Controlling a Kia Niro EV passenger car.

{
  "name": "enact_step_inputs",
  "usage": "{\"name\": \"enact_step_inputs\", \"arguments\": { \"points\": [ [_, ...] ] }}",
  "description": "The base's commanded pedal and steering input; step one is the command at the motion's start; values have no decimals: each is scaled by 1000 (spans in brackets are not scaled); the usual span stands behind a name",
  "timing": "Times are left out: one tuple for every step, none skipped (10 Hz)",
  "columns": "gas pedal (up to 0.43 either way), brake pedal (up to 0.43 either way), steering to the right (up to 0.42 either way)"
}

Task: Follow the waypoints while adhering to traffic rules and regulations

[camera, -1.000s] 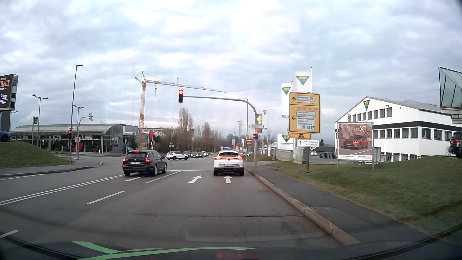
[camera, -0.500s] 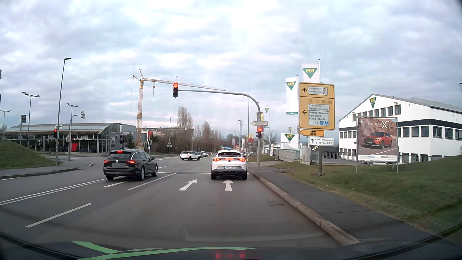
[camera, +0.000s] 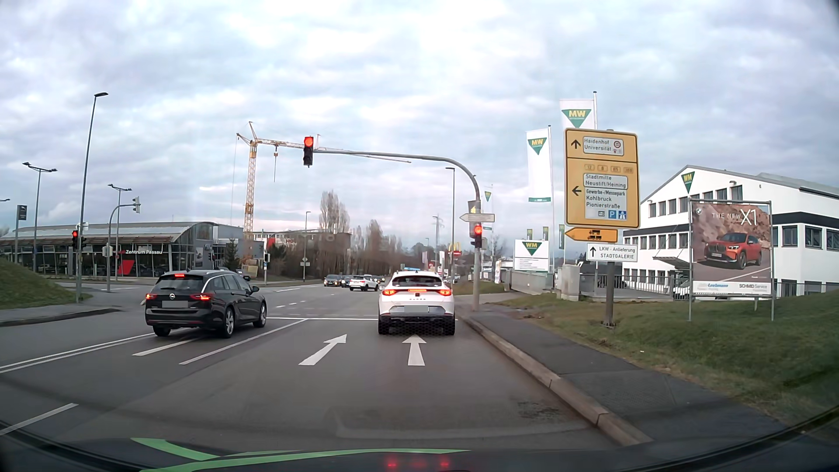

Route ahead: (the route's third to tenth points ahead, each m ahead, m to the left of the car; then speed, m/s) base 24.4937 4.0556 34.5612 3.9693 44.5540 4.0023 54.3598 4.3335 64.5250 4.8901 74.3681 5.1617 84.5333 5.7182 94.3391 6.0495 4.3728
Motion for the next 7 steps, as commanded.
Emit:
{"name": "enact_step_inputs", "arguments": {
  "points": [
    [0, 220, 4],
    [0, 226, 5],
    [0, 226, 5],
    [0, 226, 5],
    [0, 226, 5],
    [0, 232, 5],
    [0, 232, 5]
  ]
}}
